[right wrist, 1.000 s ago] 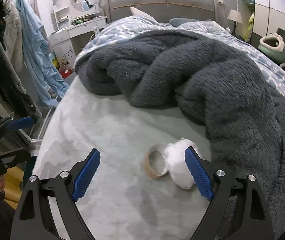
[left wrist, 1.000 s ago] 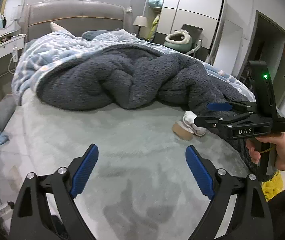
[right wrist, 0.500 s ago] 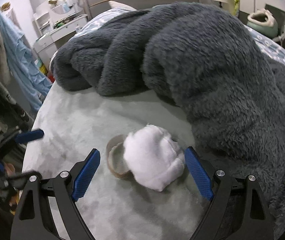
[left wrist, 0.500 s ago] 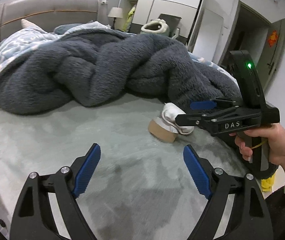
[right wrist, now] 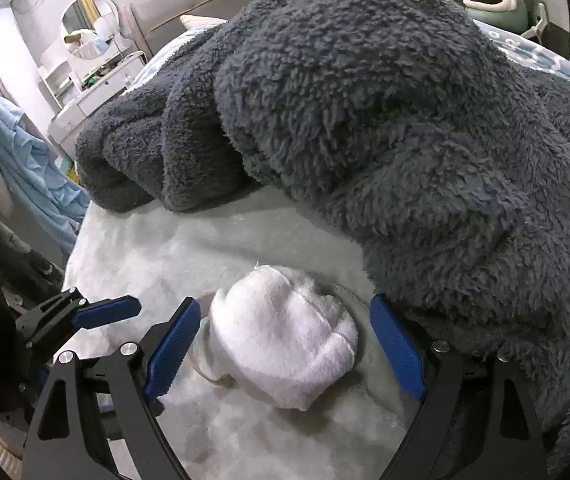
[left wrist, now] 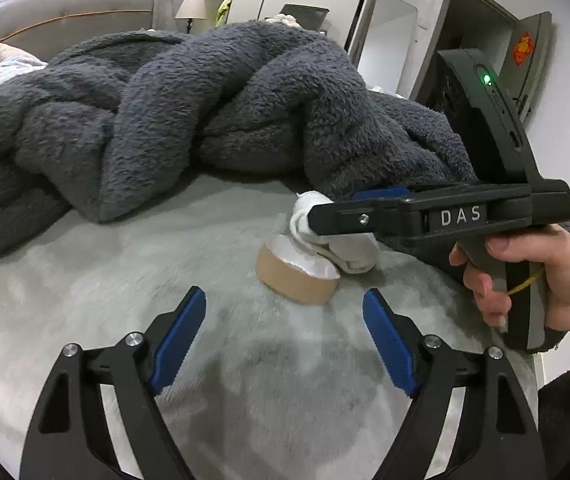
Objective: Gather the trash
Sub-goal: 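Grasp the white cloth with right tool while left grasps the brown tape core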
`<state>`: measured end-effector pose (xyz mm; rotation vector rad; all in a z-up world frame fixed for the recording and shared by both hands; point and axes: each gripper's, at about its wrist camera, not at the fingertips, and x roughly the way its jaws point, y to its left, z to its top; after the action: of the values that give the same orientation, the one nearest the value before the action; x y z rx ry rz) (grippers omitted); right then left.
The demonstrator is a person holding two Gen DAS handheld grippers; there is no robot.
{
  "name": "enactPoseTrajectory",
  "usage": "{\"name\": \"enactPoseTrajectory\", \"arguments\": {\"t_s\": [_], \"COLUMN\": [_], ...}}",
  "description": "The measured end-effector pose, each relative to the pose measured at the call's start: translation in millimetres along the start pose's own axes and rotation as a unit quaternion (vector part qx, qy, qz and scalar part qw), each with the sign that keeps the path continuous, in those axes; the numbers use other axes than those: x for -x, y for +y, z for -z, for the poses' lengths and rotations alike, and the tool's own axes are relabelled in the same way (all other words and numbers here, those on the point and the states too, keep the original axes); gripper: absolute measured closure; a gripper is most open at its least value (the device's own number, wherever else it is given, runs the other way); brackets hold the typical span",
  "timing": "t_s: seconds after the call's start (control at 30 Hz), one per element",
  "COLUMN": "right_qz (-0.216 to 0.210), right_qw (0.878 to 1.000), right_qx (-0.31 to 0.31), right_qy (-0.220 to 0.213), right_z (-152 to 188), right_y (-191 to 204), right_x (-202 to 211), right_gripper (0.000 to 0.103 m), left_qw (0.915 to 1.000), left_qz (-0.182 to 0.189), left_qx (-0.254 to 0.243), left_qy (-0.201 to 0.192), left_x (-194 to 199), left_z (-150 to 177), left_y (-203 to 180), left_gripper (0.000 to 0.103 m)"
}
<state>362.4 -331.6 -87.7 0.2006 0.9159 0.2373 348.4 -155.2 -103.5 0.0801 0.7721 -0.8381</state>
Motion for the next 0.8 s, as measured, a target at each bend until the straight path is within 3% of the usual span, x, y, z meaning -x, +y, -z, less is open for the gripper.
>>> {"name": "enactPoseTrajectory", "arguments": {"t_s": [0.33, 0.47, 0.67, 0.77, 0.8], "right_qz": [0.007, -0.004, -0.023, -0.03, -0.031], "right_qw": [1.0, 0.999, 0.998, 0.998, 0.998], "right_qx": [-0.021, -0.025, -0.049, -0.048, -0.047], "right_qy": [0.016, 0.022, 0.013, 0.008, 0.006], "right_z": [2.6, 7.9, 9.7, 9.6, 9.5], "right_y": [-5.0, -5.6, -18.2, -23.4, -24.4], "right_x": [-12.1, -12.9, -2.5, 6.1, 8.7], "right_gripper": [0.033, 0.049, 0.059, 0.059, 0.059], "left_qw": [0.9995, 0.999, 0.9984, 0.998, 0.9976], "left_qz": [0.017, 0.023, 0.013, 0.004, 0.001], "left_qx": [-0.023, -0.031, -0.042, -0.05, -0.056], "left_qy": [0.012, 0.023, 0.035, 0.038, 0.041], "left_x": [-28.7, -37.5, -45.7, -47.7, -49.3], "left_z": [-7.8, -7.0, -5.4, -5.4, -5.0], "left_y": [-5.5, -7.9, -13.1, -17.9, -20.3], "left_gripper": [0.026, 0.029, 0.044, 0.054, 0.061]}}
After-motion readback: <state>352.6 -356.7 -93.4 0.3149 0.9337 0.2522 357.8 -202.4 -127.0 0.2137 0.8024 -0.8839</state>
